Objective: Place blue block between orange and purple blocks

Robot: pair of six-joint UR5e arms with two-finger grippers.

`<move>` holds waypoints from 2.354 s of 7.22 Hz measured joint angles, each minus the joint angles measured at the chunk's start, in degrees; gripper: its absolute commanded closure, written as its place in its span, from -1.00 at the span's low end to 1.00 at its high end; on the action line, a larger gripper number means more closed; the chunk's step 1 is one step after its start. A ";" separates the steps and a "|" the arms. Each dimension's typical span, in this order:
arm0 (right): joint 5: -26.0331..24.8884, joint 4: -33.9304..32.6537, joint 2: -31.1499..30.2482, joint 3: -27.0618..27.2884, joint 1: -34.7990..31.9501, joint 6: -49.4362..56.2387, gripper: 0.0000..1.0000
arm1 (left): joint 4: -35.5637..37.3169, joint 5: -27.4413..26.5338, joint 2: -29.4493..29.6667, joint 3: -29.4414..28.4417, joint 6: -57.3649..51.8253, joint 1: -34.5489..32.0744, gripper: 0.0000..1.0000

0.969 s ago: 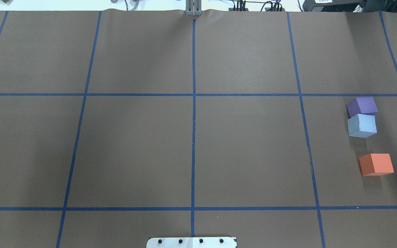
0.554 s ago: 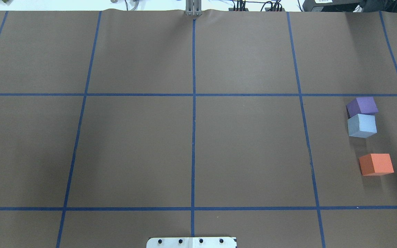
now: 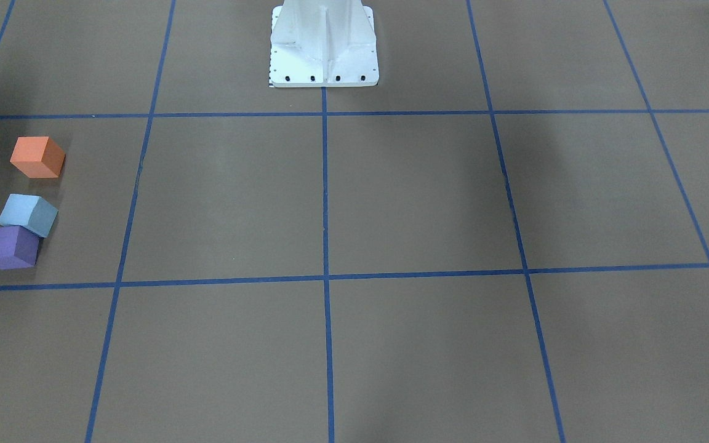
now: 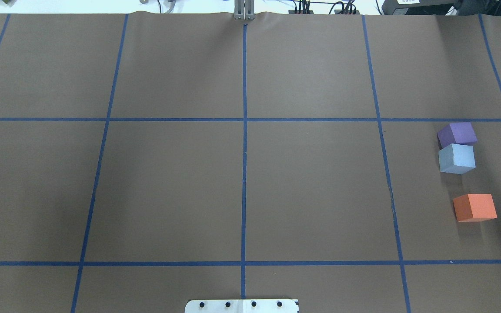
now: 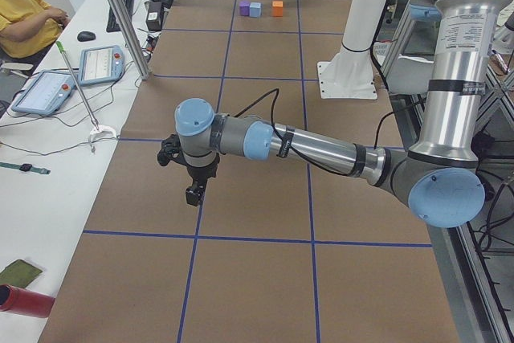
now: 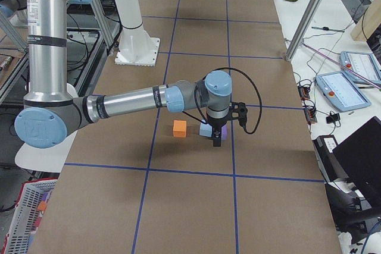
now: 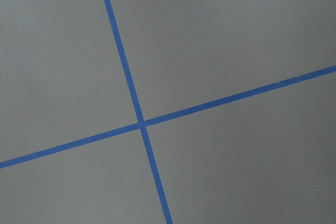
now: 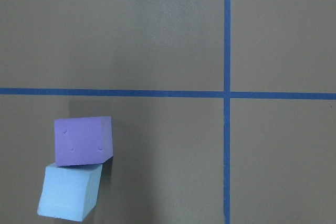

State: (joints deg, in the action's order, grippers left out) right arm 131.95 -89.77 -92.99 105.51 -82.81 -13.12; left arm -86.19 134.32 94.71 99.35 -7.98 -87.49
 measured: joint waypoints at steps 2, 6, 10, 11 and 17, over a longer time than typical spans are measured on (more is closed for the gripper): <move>-0.08 0.03 0.00 -0.13 0.79 -0.13 -1.00 | 0.05 -0.22 0.11 0.94 0.27 0.03 -1.00; -0.19 0.12 1.29 -1.21 1.35 0.56 -1.00 | 0.13 -0.28 -0.01 4.09 0.58 0.04 -1.00; -0.12 0.19 1.84 -1.77 1.42 0.24 -1.00 | 0.23 -0.54 -1.44 8.59 0.54 0.02 -1.00; -0.07 0.20 1.84 -1.68 1.42 0.16 -1.00 | 0.23 -0.55 -1.67 8.78 0.53 0.01 -1.00; 0.41 1.17 1.93 -1.88 1.42 0.14 -1.00 | 0.02 -0.06 -2.37 9.79 0.53 0.10 -1.00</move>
State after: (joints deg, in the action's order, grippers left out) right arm 132.36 -88.60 -91.06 103.63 -81.39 -12.97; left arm -86.17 134.27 92.34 109.14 -7.45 -87.39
